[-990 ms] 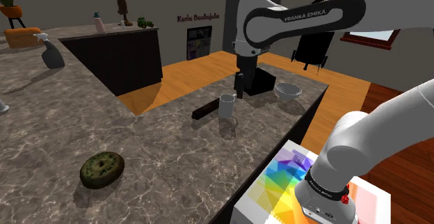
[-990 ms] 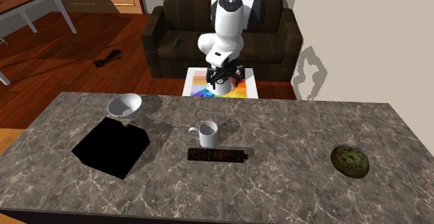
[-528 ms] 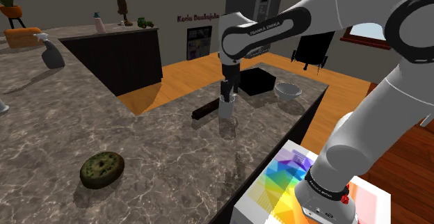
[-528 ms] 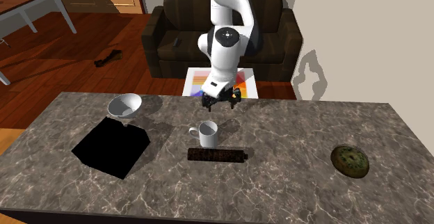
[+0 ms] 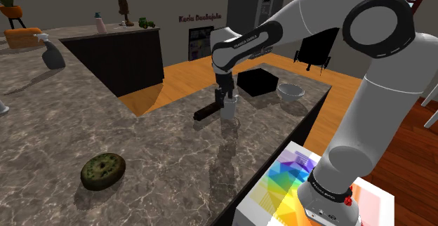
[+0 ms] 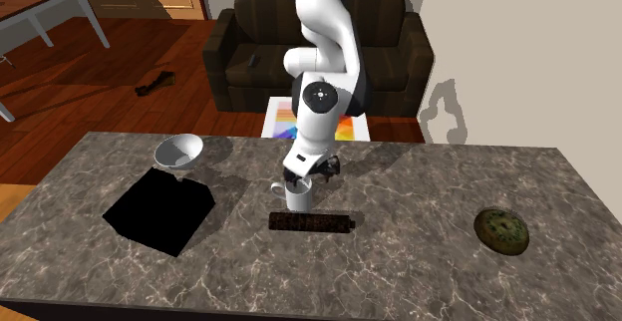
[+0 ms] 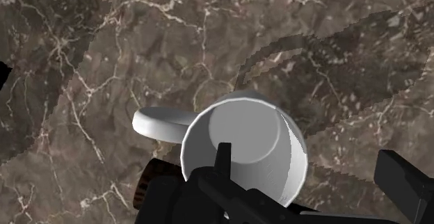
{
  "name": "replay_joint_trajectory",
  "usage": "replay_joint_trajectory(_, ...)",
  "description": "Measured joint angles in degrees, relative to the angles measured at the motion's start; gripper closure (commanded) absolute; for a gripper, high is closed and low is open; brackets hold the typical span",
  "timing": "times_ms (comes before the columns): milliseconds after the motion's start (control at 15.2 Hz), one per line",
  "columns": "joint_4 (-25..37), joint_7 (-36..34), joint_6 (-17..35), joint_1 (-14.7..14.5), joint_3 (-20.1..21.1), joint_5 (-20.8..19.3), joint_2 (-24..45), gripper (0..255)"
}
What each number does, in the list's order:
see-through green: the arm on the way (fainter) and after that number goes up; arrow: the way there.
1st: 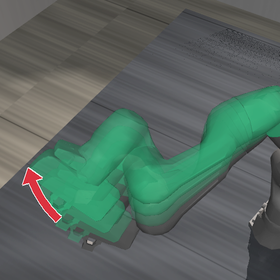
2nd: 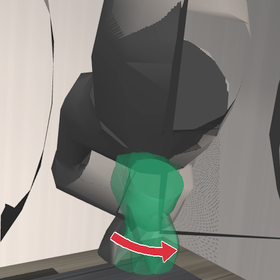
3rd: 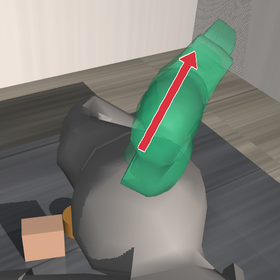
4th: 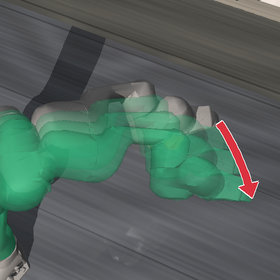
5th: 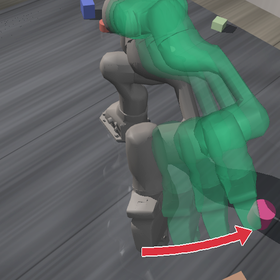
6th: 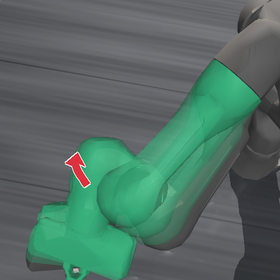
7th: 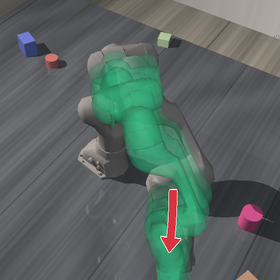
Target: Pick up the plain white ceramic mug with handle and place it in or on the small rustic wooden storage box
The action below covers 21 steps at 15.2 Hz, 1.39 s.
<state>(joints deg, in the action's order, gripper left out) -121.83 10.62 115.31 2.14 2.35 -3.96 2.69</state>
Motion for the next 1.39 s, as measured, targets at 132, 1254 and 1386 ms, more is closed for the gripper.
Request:
replay_joint_trajectory(132,-1.0,-0.1,1.4,0.0,0.0,-0.1,0.4,0)
replay_joint_trajectory(1254,-2.7,-0.2,4.1,0.1,-0.1,-0.3,1.5,255)
replay_joint_trajectory(1386,-2.7,-0.2,4.1,0.1,-0.1,-0.3,1.5,255)
